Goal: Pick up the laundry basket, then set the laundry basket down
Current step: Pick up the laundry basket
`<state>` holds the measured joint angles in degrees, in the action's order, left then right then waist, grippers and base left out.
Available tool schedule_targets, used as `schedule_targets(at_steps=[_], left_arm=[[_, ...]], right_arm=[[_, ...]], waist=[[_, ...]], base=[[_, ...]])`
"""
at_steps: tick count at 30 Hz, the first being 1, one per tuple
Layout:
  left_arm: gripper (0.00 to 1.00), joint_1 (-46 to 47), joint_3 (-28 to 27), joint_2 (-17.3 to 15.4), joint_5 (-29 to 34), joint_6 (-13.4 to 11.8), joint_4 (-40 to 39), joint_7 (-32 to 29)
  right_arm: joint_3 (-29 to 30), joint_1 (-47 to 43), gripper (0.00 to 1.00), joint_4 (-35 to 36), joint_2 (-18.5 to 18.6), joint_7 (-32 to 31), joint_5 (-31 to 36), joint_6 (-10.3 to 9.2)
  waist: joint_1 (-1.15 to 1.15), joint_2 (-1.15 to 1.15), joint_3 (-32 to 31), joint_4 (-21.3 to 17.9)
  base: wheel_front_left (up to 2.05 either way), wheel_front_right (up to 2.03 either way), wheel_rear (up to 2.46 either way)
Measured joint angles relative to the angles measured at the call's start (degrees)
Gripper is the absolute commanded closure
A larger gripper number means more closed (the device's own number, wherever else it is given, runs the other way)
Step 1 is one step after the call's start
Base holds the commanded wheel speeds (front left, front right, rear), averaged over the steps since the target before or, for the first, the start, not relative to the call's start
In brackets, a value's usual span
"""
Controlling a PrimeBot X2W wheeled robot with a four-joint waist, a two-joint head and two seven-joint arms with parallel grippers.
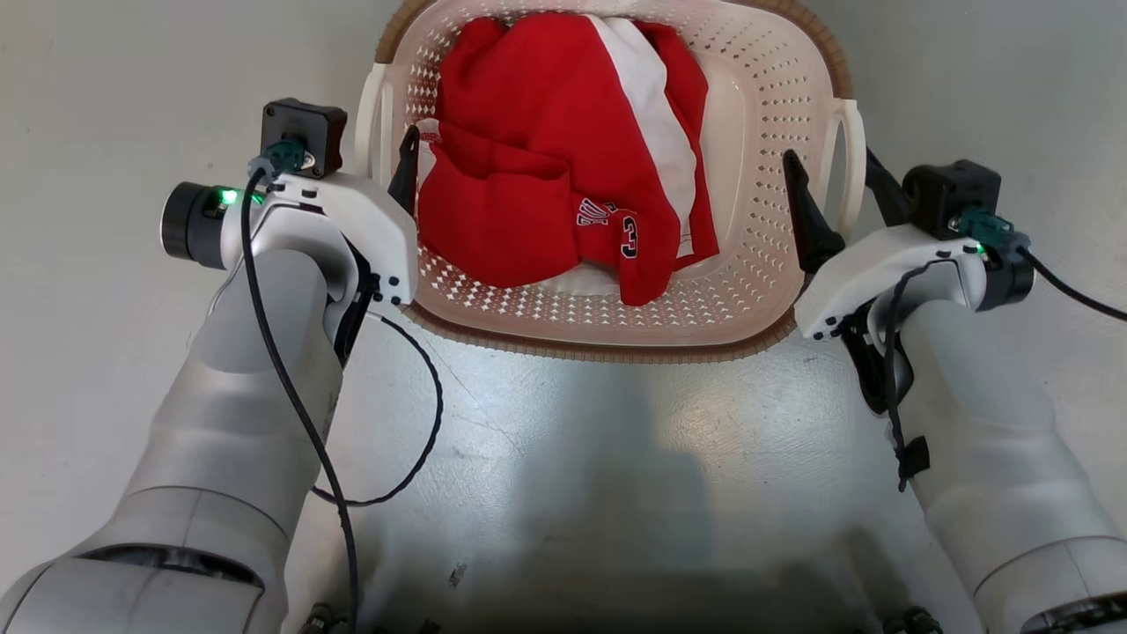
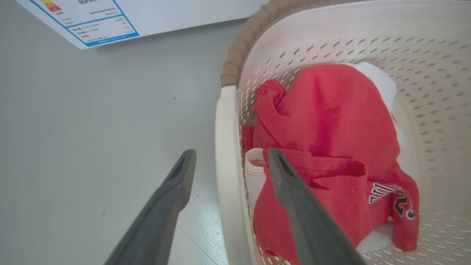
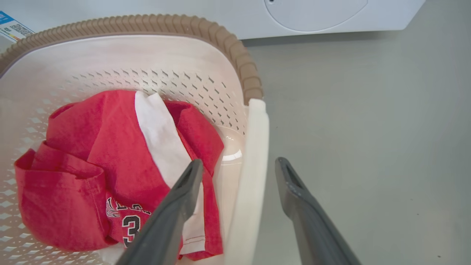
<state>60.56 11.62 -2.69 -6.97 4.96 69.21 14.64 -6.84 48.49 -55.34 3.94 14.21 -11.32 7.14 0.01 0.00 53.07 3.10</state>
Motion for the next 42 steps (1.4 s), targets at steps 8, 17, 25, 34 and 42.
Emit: schedule_targets(at_steps=[8,17,25,34,42], left_arm=[[0.0,0.8,1.0,0.1,0.0,0.1,2.0,0.0],[0.0,1.0,1.7,-0.5,-0.2,0.2,3.3,-0.5],[0.0,1.1,2.5,-0.8,-0.6,0.2,3.7,-1.0],[0.0,1.2,2.8,-0.9,-1.3,0.2,4.3,-1.5],[0.99,1.2,3.3,-0.9,-2.6,0.1,4.5,-1.5]], right_arm=[[-2.4,1.0,0.0,-1.3,0.1,0.0,-2.5,0.0],[-3.3,1.0,0.0,-1.4,0.1,0.0,-3.8,0.0],[-4.7,1.0,0.0,-1.9,0.1,0.0,-4.5,0.0],[-4.9,1.0,0.0,-2.6,0.1,0.0,-4.9,0.0],[-6.4,1.0,0.79,-2.8,0.1,0.0,-6.0,0.0]], waist=[[0.0,0.0,-0.7,-0.5],[0.0,0.0,-0.8,-1.1],[0.0,0.0,-0.8,-1.7],[-0.01,0.0,-0.6,-2.0],[-0.01,0.0,-0.5,-1.9]], base=[[0.0,0.0,0.0],[0.0,0.0,0.0],[0.0,0.0,0.0],[0.0,0.0,0.0],[0.0,0.0,0.0]])
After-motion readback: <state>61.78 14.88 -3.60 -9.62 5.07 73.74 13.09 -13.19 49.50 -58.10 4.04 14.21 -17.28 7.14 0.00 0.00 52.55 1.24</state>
